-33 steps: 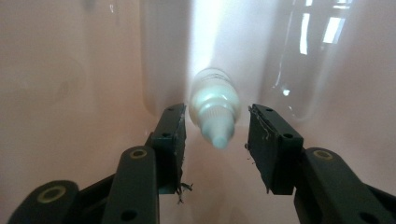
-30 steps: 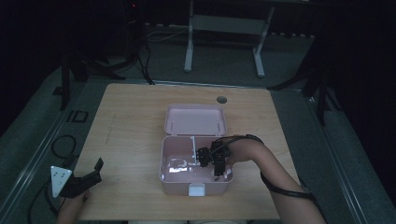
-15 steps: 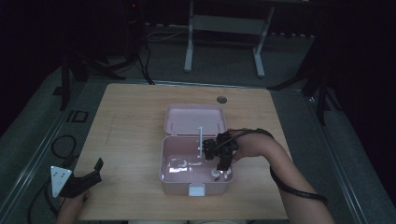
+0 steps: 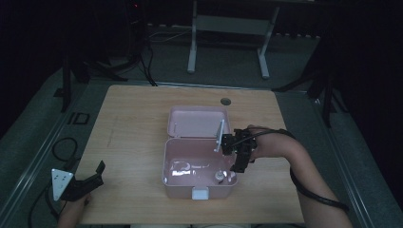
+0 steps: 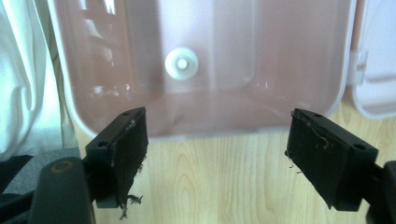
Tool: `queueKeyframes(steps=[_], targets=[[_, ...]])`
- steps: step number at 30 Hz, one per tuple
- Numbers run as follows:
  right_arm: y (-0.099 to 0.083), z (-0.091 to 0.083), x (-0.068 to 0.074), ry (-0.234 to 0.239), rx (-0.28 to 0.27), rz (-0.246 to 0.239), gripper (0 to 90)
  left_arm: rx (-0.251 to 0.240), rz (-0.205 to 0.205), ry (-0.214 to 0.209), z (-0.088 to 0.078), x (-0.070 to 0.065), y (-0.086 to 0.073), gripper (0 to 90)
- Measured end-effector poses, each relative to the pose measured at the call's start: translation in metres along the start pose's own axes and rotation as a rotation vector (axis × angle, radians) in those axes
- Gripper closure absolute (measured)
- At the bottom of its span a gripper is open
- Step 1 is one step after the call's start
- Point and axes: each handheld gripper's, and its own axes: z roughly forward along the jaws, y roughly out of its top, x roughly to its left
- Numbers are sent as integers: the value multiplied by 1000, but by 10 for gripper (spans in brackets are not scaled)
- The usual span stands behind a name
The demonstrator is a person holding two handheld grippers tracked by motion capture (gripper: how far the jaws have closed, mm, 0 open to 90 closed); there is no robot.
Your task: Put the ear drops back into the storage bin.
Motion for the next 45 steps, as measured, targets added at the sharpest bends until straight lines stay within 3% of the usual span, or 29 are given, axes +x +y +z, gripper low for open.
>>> queueKeyframes(steps=[6,17,26,34,40,45], targets=[[-22,1,-4,-5,-12,48,160,0,0,0,0,0,0,4],[-59,15,-10,-15,-38,134,178,0,1,0,0,0,0,4],[-83,49,-10,23,-31,197,178,0,1,-1,0,0,0,4],[-111,78,-5,51,-65,272,178,-1,2,1,0,0,0,4],[-130,91,-2,27,-120,335,178,-1,3,1,0,0,0,4],[-138,102,2,14,-153,331,178,-1,2,2,0,0,0,4]])
